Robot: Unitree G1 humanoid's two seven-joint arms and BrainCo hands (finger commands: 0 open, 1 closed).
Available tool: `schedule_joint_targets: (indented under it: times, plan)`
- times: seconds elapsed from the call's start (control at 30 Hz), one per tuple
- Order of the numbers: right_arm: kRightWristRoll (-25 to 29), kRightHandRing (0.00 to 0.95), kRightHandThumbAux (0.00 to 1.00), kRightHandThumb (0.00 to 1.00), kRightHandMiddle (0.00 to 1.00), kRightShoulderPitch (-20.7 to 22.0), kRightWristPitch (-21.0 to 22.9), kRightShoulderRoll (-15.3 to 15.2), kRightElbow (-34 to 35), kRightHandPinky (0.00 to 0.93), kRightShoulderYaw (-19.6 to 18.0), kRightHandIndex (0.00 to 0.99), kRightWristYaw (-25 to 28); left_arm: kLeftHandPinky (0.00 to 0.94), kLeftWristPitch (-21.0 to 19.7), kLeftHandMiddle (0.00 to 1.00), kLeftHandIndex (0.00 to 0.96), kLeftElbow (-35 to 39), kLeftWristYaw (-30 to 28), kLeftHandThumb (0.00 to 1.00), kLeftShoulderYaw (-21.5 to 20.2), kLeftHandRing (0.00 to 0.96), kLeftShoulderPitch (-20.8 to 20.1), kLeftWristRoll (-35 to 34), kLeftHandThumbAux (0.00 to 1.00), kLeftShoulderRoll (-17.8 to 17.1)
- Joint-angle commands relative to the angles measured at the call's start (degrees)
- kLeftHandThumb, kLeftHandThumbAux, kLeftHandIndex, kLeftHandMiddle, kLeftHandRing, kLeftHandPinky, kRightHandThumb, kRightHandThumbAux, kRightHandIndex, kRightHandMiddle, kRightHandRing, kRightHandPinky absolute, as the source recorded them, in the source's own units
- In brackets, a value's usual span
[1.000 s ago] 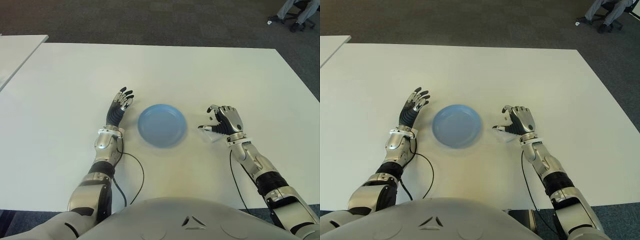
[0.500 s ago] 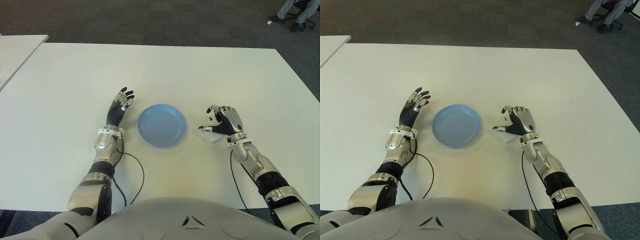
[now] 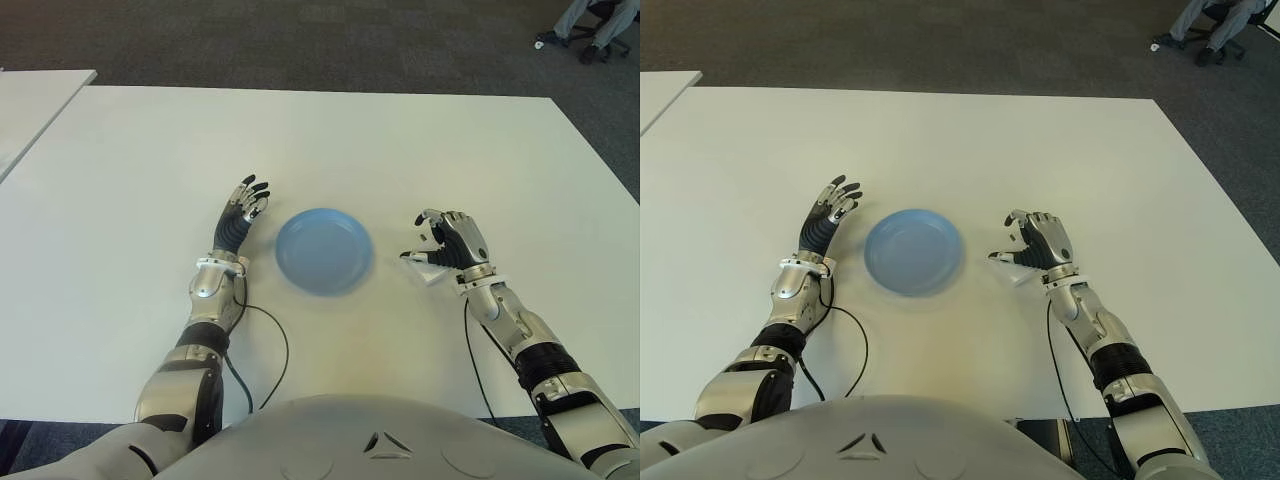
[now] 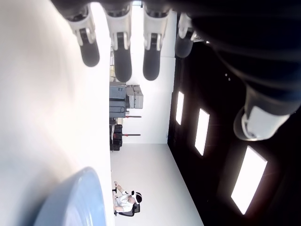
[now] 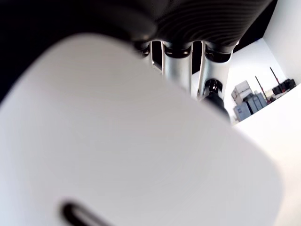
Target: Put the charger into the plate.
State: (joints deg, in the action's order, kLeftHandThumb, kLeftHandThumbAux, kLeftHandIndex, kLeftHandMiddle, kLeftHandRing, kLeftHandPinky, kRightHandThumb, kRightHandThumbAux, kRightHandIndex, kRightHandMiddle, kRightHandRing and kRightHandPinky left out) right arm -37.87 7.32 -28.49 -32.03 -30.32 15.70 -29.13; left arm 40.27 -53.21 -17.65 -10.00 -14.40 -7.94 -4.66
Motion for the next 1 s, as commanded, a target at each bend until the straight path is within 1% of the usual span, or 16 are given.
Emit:
schedule_joint_targets:
  times: [0.03,0.07,0.1,0.13,0.17,0.2,0.27,0.3,0.33,0.43,0.53,0.77,1.0]
  plan:
    - [-0.43,0.585,0.703,0.709,0.576,1.37,-1.83,0.44,-2.12,0.529,-0.15,0.422,-1.14,0.152,-0.75,0.187,0.025,-2.10,-0.45,0.000,0.31,0.195,0.90,0.26,0.506,-0.08]
    - [-0.60,0.539,0.652,0.678,0.529,1.65,-2.24,0.34,-2.40,0.494,-0.12,0.385,-1.36,0.152,-0.68,0.187,0.025,-2.14,-0.49,0.000,0.32,0.195,0.89,0.27,0.506,-0.09]
    - [-0.50,0.471,0.577,0.631,0.460,2.28,-2.65,-0.14,-2.04,0.444,-0.27,0.331,-0.75,0.152,-0.63,0.187,0.026,-2.16,-0.58,0.000,0.34,0.195,0.90,0.25,0.506,-0.09]
    - [-0.42,0.363,0.517,0.580,0.363,2.74,-2.95,-0.48,-1.79,0.347,-0.39,0.252,-0.29,0.154,-0.59,0.186,0.025,-2.18,-0.64,0.000,0.35,0.195,0.90,0.23,0.506,-0.09]
    - [0.03,0.324,0.496,0.562,0.329,2.77,-3.10,-1.30,0.43,0.312,-0.82,0.224,1.24,0.155,-0.59,0.186,0.025,-2.15,-0.73,0.000,0.38,0.195,0.92,0.20,0.506,-0.09]
    - [0.35,0.242,0.455,0.524,0.258,2.74,-3.20,-1.86,2.03,0.224,-1.14,0.165,2.32,0.151,-0.58,0.186,0.024,-2.14,-0.79,0.000,0.39,0.194,0.93,0.18,0.505,-0.09]
    - [0.67,0.130,0.402,0.478,0.162,1.99,-3.36,-2.96,6.13,0.106,-1.85,0.083,4.48,0.149,-0.63,0.184,0.021,-2.09,-1.06,0.000,0.42,0.191,0.94,0.05,0.502,-0.07]
    - [0.51,0.109,0.393,0.470,0.144,1.57,-3.46,-3.40,7.45,0.085,-2.03,0.067,5.21,0.149,-0.68,0.184,0.020,-2.06,-1.19,0.000,0.42,0.191,0.95,-0.01,0.502,-0.06]
    - [0.40,0.069,0.367,0.453,0.097,1.22,-3.46,-3.68,8.40,0.054,-2.20,0.043,5.82,0.149,-0.71,0.183,0.019,-2.05,-1.28,0.000,0.42,0.190,0.95,-0.06,0.500,-0.05]
    - [0.57,0.022,0.332,0.423,0.033,0.42,-3.10,-4.32,10.44,0.017,-2.60,0.014,8.23,0.149,-0.90,0.183,0.016,-2.13,-1.40,0.000,0.41,0.189,0.85,-0.05,0.498,-0.01]
    - [0.90,0.007,0.301,0.391,0.010,0.27,-2.90,-4.70,10.63,0.005,-2.68,0.004,10.85,0.150,-1.23,0.183,0.015,-2.21,-1.43,0.000,0.42,0.189,0.72,-0.01,0.498,0.05]
    - [2.71,0.000,0.259,0.349,0.000,-0.34,-1.84,-4.69,11.60,0.000,-3.74,0.000,16.68,0.157,-1.72,0.186,0.017,-2.14,-1.60,0.000,0.46,0.192,0.66,-0.07,0.498,0.04]
    - [3.34,0.000,0.238,0.337,0.000,-0.81,-0.91,-4.55,12.43,0.000,-4.63,0.000,19.53,0.160,-1.70,0.188,0.022,-2.22,-1.51,0.000,0.51,0.194,0.61,0.07,0.498,0.05]
